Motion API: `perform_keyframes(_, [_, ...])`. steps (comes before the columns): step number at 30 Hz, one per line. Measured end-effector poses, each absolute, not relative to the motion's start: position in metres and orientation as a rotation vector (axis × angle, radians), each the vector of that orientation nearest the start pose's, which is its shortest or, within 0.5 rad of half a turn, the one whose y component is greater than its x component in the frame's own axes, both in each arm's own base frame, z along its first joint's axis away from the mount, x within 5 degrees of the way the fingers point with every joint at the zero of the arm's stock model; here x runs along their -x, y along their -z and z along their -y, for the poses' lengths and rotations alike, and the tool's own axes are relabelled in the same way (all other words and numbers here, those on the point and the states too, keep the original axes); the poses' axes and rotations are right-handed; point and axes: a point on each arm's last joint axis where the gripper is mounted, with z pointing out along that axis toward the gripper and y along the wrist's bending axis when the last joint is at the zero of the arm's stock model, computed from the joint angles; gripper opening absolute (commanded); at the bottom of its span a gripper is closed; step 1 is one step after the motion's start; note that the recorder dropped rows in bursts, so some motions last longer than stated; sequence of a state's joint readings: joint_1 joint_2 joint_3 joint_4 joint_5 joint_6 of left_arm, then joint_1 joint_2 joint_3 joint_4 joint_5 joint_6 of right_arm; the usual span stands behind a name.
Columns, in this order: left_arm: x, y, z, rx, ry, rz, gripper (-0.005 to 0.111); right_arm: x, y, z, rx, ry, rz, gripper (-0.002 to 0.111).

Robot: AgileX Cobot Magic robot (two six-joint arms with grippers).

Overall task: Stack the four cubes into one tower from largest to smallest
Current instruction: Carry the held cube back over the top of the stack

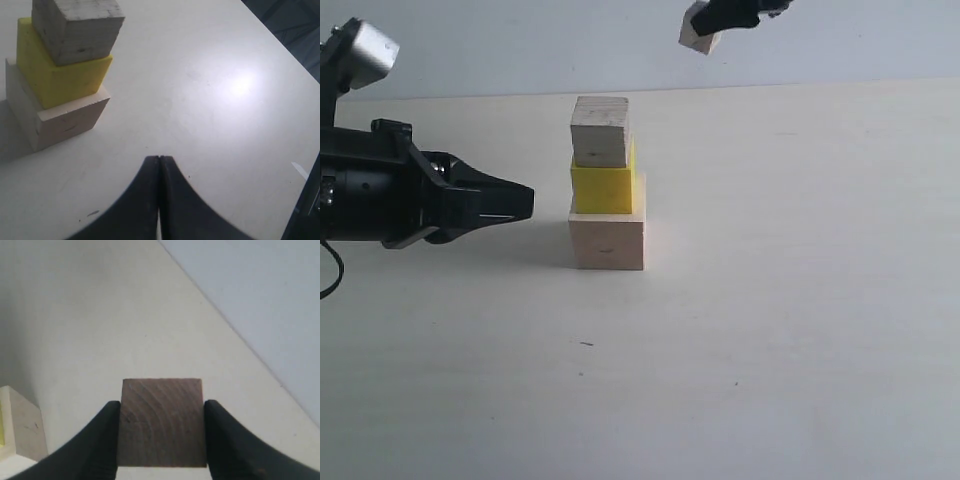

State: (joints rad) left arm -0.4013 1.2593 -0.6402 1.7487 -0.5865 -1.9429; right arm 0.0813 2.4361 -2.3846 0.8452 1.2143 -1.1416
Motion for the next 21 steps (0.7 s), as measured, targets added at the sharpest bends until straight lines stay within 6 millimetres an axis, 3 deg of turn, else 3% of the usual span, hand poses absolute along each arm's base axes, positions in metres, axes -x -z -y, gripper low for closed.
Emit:
perform_keyframes(3, [-0.200, -0.249, 0.139, -0.596, 0.944, -2.180, 0.000, -0.512, -0.269, -0.101, 1.176, -0.655, -1.960, 0.000])
perform_keyframes(11, [-0.200, -0.249, 0.139, -0.598, 0.946, -2.180, 0.000, -0.494, -0.289, -0.111, 1.162, -0.735, -1.936, 0.000])
perform_keyframes(17, [-0.200, -0.249, 0.139, -0.601, 0.951, -2.180, 0.000, -0.452, -0.321, -0.121, 1.234, -0.738, -1.900, 0.000])
perform_keyframes(21, [-0.199, -0.249, 0.139, -0.606, 0.959, -2.180, 0.000, -0.419, -0.326, -0.132, 1.343, -0.763, -1.816, 0.000])
